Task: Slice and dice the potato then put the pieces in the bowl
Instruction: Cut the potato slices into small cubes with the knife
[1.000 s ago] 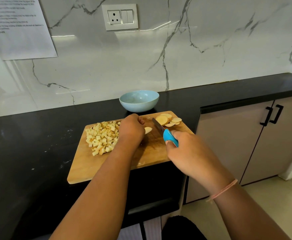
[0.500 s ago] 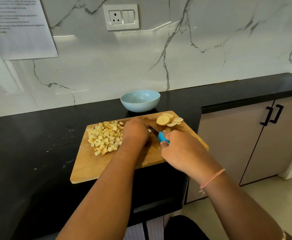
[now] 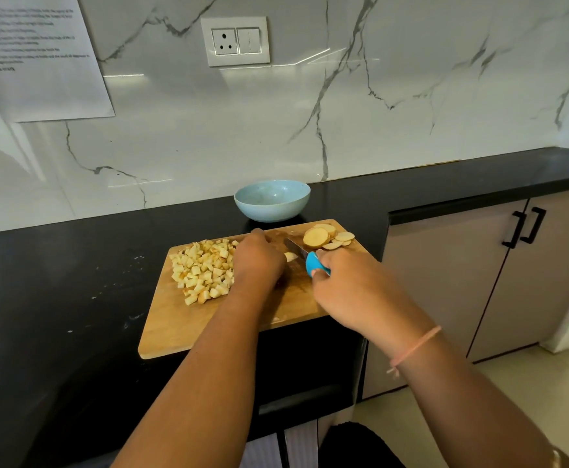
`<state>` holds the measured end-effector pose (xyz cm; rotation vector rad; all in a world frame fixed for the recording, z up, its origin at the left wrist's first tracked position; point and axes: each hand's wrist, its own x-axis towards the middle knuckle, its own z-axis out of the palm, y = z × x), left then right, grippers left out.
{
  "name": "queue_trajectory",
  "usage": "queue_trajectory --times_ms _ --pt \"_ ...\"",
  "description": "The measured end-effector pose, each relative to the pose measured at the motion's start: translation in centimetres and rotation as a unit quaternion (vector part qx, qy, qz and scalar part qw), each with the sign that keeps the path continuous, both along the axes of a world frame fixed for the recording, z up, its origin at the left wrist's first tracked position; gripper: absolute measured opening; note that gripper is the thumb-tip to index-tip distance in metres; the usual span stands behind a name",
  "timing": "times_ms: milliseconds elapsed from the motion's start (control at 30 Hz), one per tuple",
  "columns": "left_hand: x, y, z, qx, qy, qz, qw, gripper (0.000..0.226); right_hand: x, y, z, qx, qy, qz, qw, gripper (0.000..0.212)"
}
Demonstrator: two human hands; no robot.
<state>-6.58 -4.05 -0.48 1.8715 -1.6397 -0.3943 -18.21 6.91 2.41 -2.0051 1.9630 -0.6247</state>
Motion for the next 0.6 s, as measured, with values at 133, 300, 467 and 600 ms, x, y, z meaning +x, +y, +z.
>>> queue_trajectory --times_ms 133,300,467,600 --pt "-0.2 0.2 -0.2 -0.016 0.025 0.006 1.0 0.031 0.8 -0.8 -0.8 0.029 0.009 0.011 0.999 0.04" --pt "-0.2 0.0 -0.4 -0.021 0.026 0.014 0.999 0.029 0.2 1.0 -1.3 0.036 0.019 0.021 0.999 0.045" --pt "0.0 -0.3 -0.3 0.002 0.041 0.013 0.999 0.037 -1.1 2.1 -0.7 0.017 0.002 0.022 1.0 0.045" --pt "0.0 -0.4 -0.2 0.006 0.047 0.018 0.999 0.036 -0.9 0.7 -0.6 -0.016 0.002 0.01 1.0 0.041"
